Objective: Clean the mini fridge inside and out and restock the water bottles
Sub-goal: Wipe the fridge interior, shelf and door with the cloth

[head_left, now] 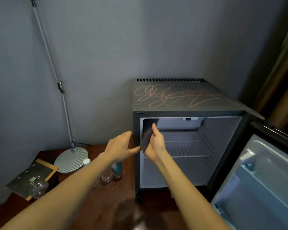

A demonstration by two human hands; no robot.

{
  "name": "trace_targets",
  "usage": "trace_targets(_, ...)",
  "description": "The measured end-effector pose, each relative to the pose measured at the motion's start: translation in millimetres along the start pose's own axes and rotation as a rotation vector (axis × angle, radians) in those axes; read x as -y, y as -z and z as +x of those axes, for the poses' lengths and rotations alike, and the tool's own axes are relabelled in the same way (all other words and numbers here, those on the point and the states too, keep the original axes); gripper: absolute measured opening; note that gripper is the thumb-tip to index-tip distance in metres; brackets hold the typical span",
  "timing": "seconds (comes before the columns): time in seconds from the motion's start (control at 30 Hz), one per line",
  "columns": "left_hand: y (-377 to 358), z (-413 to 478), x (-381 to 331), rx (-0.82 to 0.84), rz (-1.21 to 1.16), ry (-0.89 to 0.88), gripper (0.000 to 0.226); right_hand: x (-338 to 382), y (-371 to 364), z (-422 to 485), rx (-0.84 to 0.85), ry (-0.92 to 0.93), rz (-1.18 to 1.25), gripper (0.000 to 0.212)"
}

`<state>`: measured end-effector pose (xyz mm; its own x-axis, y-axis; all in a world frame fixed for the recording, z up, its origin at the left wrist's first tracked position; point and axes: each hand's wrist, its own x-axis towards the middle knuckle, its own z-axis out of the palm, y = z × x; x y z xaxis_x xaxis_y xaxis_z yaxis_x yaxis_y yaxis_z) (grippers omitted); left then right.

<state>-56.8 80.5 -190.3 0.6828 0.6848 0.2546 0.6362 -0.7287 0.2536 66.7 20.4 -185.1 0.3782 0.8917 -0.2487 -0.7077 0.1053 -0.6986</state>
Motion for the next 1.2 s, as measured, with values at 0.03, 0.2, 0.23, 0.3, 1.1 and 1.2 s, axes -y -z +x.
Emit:
trace_targets(0.03, 5.5, 0.5, -2.5, -0.006, 0.008, -0.005, 0.045, 8.4, -3.7, 1.0, -0.010, -0.015, 0.052, 0.051)
trace_targets(0.2, 22.8, 7.0, -5.3, -0.028, 0.027, 0.002, 0.049, 45.5, -20.9, 7.6, -0.037, -0.018, 0.242, 0.035)
trace_targets(0.23, 25.3, 7.3, -5.7, -0.034, 0.034, 0.011, 0.047, 49.7, -23.2, 8.4, -0.045, -0.021, 0.294, 0.033)
trace_targets(0.3, 28.1, 8.0, -5.4, -0.039, 0.044, 0.029, 0.046, 55.0, -29.3, 13.4, -0.106, -0.001, 0.379, 0.033)
trace_targets(1.1, 3.0, 2.0, -8.1, 0.029, 0.033, 0.058, 0.047, 118.5, 52.4, 41.0, -0.047, 0.249, 0.778, 0.034)
trace_targets(1.2, 7.0, -1.0, -8.2, 0.024, 0.034, 0.034, 0.044, 138.8, 75.9, 39.5, 0.001, 0.389, 0.750, 0.025)
